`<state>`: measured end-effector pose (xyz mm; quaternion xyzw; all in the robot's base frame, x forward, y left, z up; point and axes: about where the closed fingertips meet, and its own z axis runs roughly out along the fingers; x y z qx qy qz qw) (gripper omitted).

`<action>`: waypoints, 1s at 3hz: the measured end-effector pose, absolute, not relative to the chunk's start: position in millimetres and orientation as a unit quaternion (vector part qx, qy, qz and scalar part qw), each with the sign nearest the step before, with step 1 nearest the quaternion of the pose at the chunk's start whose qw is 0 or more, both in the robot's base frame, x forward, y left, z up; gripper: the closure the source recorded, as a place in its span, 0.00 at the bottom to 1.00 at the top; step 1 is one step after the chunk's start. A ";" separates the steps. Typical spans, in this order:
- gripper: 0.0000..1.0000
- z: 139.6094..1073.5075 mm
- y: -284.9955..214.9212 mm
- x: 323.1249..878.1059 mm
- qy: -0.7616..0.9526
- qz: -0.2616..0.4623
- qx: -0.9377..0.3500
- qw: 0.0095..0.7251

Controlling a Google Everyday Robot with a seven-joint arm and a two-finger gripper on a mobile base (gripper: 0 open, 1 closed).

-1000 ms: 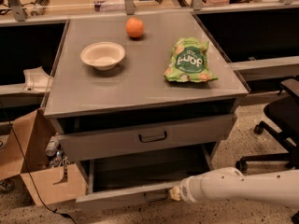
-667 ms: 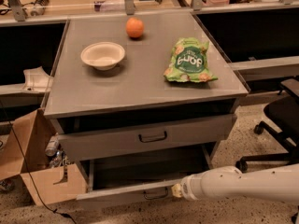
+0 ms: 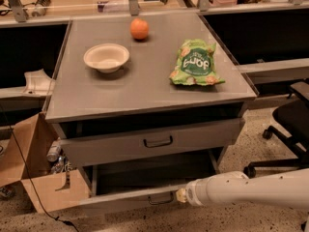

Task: Close middle drawer

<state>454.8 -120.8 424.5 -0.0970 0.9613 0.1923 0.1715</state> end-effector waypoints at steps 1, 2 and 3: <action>1.00 433.7 -103.8 468.3 0.954 0.209 -0.099 0.189; 1.00 432.3 -103.9 469.2 0.955 0.208 -0.097 0.189; 1.00 424.1 -103.1 477.2 0.956 0.202 -0.089 0.191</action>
Offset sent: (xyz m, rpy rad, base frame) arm 0.0444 0.0400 0.0262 0.1074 -0.0747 0.0106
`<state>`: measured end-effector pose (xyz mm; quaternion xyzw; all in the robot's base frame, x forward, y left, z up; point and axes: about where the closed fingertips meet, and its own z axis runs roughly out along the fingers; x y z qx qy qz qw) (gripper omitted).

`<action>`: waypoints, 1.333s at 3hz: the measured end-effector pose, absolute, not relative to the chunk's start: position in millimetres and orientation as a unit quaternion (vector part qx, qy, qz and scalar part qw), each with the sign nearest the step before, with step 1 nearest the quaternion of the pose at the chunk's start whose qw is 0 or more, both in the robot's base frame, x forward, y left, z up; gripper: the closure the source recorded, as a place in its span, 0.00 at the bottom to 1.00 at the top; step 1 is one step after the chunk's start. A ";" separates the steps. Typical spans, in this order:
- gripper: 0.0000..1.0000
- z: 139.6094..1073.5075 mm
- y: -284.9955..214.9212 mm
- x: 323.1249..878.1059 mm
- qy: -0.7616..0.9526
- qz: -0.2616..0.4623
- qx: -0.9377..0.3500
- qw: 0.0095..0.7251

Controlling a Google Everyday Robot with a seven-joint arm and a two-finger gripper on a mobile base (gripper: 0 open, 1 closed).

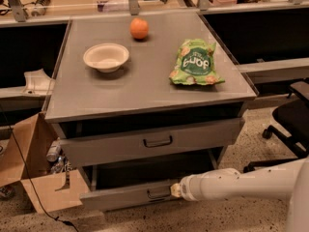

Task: Close middle drawer

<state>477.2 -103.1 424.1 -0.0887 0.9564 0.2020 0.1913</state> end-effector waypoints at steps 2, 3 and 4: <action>1.00 439.3 -95.8 500.6 0.950 0.201 -0.089 0.224; 1.00 439.3 -95.8 500.6 0.950 0.201 -0.089 0.224; 1.00 436.6 -95.0 508.1 0.950 0.198 -0.083 0.228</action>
Offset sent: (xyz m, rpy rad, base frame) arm 0.0782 0.0310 0.0451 0.0152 -0.2000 -0.0334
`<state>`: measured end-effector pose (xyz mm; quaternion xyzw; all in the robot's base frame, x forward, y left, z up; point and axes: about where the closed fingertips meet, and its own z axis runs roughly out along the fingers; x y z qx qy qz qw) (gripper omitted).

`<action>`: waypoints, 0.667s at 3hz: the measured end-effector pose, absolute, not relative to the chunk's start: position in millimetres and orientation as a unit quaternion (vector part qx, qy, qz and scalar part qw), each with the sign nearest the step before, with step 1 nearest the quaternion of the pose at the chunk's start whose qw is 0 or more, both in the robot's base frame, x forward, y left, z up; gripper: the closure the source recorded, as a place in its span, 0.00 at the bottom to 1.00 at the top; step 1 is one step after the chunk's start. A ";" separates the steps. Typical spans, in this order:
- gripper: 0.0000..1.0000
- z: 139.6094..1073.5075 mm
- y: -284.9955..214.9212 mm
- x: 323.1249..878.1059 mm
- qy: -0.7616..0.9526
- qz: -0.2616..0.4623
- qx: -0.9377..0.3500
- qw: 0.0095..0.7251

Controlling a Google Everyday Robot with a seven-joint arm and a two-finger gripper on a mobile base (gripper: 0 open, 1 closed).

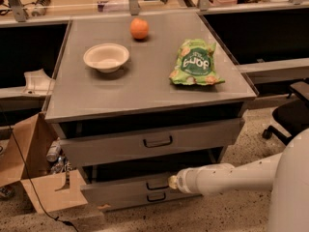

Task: Close middle drawer

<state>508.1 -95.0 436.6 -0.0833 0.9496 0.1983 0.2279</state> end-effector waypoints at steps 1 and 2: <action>1.00 443.3 -91.7 515.1 0.946 0.200 -0.084 0.241; 1.00 464.7 -74.9 540.3 0.934 0.217 -0.084 0.272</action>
Offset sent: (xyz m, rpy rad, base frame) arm 0.0577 0.0295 0.0486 0.0574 -0.1730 0.0055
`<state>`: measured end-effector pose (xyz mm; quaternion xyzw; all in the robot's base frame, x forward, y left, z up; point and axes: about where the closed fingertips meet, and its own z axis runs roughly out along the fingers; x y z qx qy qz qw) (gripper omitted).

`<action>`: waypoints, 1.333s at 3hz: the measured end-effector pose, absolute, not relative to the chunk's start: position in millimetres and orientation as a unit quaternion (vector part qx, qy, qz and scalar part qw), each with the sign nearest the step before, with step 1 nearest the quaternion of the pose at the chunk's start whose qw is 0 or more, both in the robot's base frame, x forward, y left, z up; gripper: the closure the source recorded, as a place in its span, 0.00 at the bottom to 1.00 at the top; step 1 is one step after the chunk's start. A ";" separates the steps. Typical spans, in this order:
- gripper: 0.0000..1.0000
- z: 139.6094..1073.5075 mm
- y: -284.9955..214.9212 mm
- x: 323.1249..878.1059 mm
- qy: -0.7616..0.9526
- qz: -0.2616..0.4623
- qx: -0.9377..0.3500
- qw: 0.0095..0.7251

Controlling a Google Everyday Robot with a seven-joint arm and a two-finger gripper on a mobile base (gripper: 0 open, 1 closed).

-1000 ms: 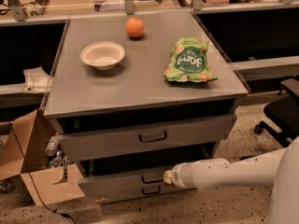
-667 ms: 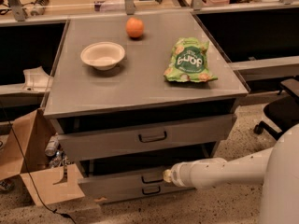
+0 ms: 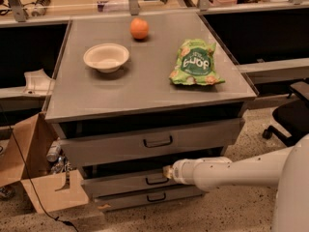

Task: Close middle drawer

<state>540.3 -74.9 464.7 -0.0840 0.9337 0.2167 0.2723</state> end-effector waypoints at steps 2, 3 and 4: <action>1.00 473.3 -97.8 532.9 0.939 0.199 -0.072 0.272; 1.00 480.4 -136.5 512.5 0.947 0.172 -0.040 0.268; 1.00 479.5 -143.2 506.8 0.949 0.167 -0.035 0.265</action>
Offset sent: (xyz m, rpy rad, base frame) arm -0.0251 -0.0651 0.0262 -0.0857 0.0148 -0.0991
